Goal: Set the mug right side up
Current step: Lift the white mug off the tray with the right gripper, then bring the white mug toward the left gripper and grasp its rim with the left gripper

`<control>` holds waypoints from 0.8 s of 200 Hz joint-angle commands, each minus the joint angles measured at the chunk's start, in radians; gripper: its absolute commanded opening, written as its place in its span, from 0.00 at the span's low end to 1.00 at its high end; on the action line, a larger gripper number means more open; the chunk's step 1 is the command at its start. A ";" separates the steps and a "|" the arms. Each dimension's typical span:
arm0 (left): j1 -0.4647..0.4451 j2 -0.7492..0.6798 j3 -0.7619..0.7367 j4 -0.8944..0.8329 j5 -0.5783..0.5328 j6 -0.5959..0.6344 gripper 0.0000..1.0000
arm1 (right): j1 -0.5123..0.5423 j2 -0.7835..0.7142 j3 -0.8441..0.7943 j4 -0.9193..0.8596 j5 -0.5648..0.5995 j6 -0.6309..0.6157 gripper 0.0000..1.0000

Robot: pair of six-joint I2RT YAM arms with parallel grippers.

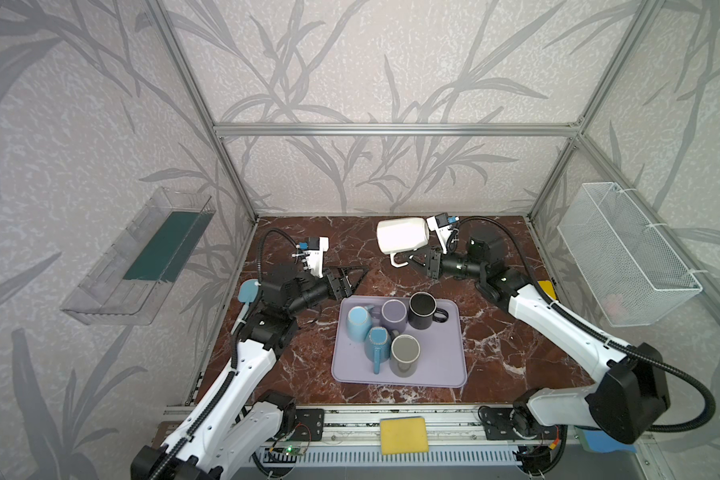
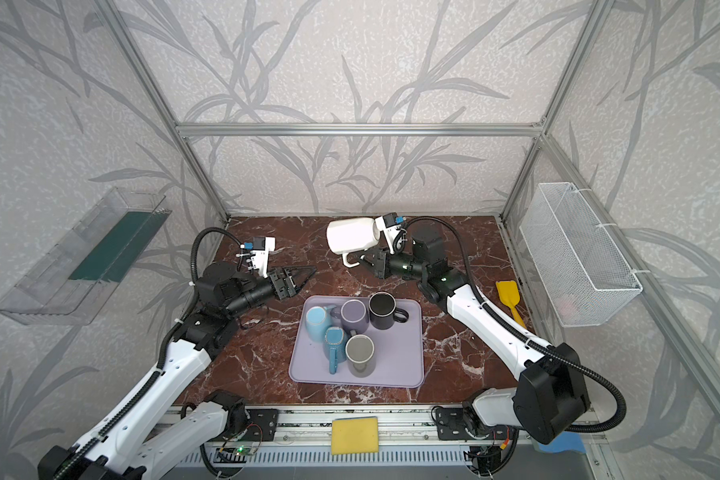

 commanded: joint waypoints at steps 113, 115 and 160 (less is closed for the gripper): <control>-0.007 0.221 0.048 0.558 0.266 -0.223 0.81 | 0.000 0.104 0.111 0.445 -0.177 0.252 0.03; -0.006 0.221 0.048 0.562 0.267 -0.224 0.81 | 0.000 0.104 0.111 0.446 -0.178 0.255 0.03; -0.006 0.228 0.071 0.588 0.284 -0.236 0.74 | 0.011 0.128 0.117 0.508 -0.208 0.296 0.03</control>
